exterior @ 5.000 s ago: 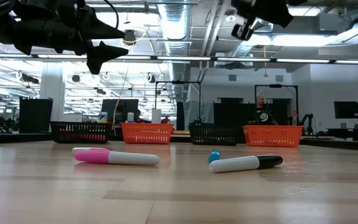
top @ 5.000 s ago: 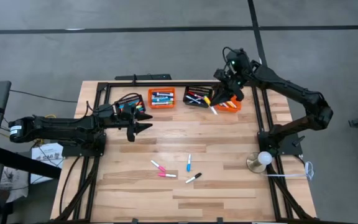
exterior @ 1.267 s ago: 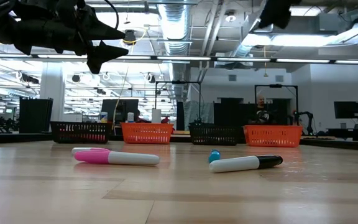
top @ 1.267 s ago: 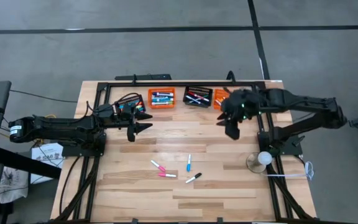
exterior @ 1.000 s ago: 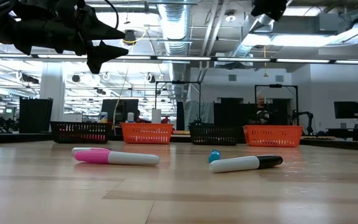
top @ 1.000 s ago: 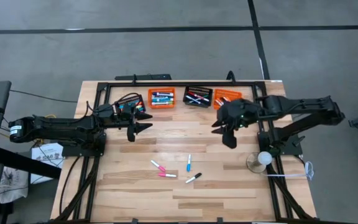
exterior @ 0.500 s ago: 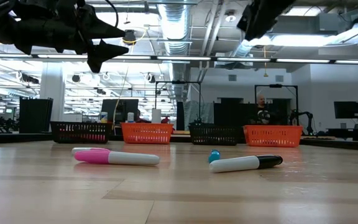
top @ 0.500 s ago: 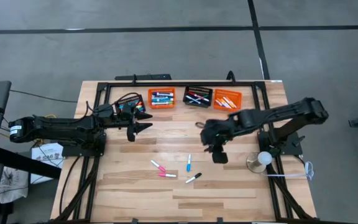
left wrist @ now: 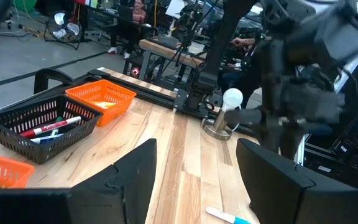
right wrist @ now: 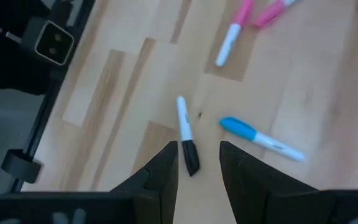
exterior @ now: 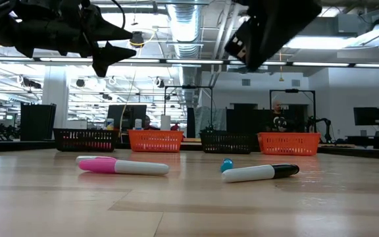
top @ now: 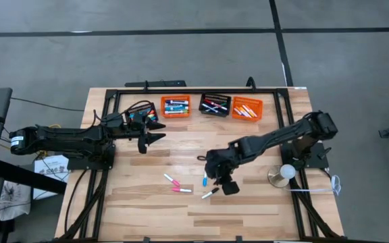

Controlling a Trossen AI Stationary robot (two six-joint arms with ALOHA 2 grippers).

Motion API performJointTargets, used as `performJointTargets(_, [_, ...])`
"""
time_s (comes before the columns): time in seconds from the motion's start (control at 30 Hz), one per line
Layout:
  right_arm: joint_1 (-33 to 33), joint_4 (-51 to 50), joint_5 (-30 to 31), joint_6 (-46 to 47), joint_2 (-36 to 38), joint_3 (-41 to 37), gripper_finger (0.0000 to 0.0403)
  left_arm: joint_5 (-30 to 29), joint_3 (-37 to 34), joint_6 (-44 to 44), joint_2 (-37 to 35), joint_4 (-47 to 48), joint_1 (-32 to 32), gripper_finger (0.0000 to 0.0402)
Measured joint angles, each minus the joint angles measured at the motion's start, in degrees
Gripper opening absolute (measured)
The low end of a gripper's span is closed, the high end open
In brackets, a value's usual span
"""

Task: Pick & Place Markers
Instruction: Put the small black highlighter pen into the right orange bin

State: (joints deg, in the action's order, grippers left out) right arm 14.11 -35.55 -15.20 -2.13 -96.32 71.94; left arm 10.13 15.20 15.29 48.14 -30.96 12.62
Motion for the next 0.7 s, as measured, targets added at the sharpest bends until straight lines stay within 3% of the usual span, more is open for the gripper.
performJointTargets(0.33, [4.15,5.1,0.11,-0.92,-8.08,-0.02,0.0107,0.0,0.0,0.0,0.0,0.02,0.0,0.022])
performJointTargets(0.7, [4.33,5.83,0.19,-0.88,-13.85,-0.02,0.0107,0.0,0.0,0.0,0.0,0.03,0.01,0.022])
